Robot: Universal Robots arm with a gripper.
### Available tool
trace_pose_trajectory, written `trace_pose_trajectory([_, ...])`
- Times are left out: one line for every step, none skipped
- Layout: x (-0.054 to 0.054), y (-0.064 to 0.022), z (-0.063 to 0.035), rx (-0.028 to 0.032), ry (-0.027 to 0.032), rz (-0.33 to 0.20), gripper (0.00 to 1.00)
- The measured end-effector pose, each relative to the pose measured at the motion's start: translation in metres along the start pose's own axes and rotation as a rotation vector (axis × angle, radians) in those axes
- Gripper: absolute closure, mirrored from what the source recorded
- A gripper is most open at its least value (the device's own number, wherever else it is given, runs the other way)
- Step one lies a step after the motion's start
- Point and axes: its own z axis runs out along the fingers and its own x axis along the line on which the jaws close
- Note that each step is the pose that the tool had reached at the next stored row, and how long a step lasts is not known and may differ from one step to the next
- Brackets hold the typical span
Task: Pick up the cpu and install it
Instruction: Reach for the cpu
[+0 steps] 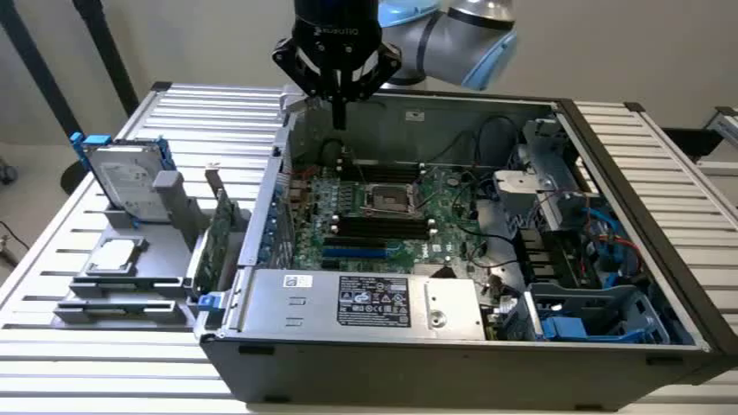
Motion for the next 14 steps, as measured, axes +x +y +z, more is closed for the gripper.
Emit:
trace_pose_trajectory([0.0000, 0.0000, 0.0000, 0.0000, 0.0000, 0.000, 0.89])
trace_pose_trajectory([0.0000, 0.0000, 0.0000, 0.0001, 0.0000, 0.000, 0.89])
trace_pose_trajectory([0.0000, 0.0000, 0.0000, 0.0000, 0.0000, 0.000, 0.89])
trace_pose_trajectory([0.0000, 0.0000, 0.0000, 0.0000, 0.0001, 0.000, 0.89])
trace_pose_trajectory([0.0000, 0.0000, 0.0000, 0.0001, 0.0000, 0.000, 0.89])
trace_pose_trajectory([0.0000, 0.0000, 0.0000, 0.0000, 0.0000, 0.000, 0.89])
trace_pose_trajectory([0.0000, 0.0000, 0.0000, 0.0000, 0.0000, 0.000, 0.89])
trace_pose_trajectory([0.0000, 0.0000, 0.0000, 0.0001, 0.0000, 0.000, 0.89])
trace_pose_trajectory([0.0000, 0.0000, 0.0000, 0.0000, 0.0000, 0.000, 0.89])
trace_pose_trajectory([0.0000, 0.0000, 0.0000, 0.0000, 0.0001, 0.000, 0.89])
trace_pose_trajectory([0.0000, 0.0000, 0.0000, 0.0000, 0.0000, 0.000, 0.89])
trace_pose_trajectory([0.0000, 0.0000, 0.0000, 0.0001, 0.0000, 0.000, 0.89])
trace_pose_trajectory([0.0000, 0.0000, 0.0000, 0.0001, 0.0000, 0.000, 0.89])
trace_pose_trajectory([0.0004, 0.0000, 0.0000, 0.0001, 0.0000, 0.000, 0.89])
